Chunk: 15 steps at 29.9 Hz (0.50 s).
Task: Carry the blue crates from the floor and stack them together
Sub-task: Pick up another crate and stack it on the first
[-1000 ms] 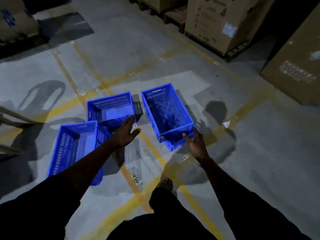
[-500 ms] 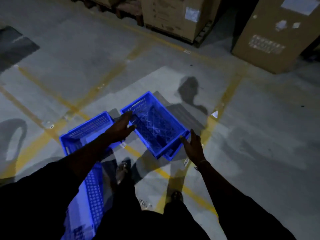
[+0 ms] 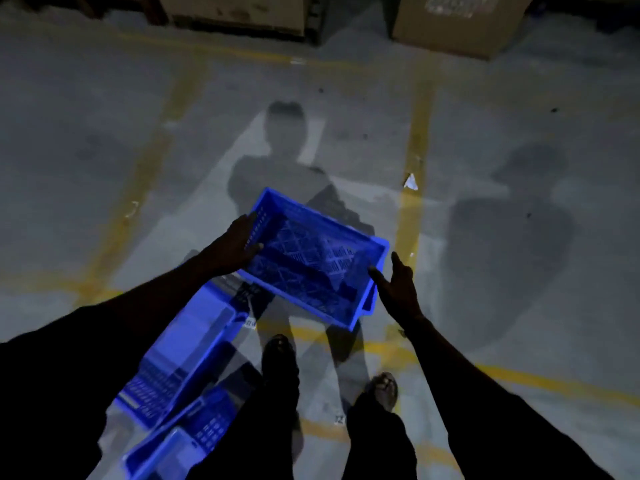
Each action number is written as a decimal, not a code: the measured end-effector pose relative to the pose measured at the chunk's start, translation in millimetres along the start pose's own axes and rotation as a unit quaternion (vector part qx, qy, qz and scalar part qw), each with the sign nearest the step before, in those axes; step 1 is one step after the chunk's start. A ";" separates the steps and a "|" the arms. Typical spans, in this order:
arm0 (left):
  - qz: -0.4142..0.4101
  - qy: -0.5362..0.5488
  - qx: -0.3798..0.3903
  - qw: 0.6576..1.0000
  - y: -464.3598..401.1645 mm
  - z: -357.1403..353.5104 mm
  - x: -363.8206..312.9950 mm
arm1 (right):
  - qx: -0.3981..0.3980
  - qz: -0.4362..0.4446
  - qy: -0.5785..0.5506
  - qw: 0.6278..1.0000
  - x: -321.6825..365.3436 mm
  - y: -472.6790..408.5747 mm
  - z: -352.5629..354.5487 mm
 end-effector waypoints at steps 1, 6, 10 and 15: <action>-0.012 -0.012 0.010 1.000 -12.0 -6.7 11.3 | -0.004 -0.002 0.002 1.000 -5.9 -5.6 -12.3; -0.034 -0.038 0.020 0.998 -76.7 -66.6 77.9 | -0.030 -0.046 0.040 0.998 -60.1 -51.6 -88.7; -0.008 -0.065 0.016 0.998 -121.1 -115.8 139.2 | -0.070 -0.053 0.089 0.992 -104.8 -89.9 -143.0; 0.066 -0.071 -0.023 0.995 -161.2 -158.2 191.8 | -0.066 -0.086 0.128 0.986 -145.6 -119.6 -186.7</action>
Point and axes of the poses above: each hand's wrist, its own y-axis away from the middle knuckle, its own z-axis out of the back of the hand, x = y × z, the point moved 1 cm from there along -y, towards the middle knuckle, and after that the axes turned 14 degrees about -x, right-handed, at the moved point
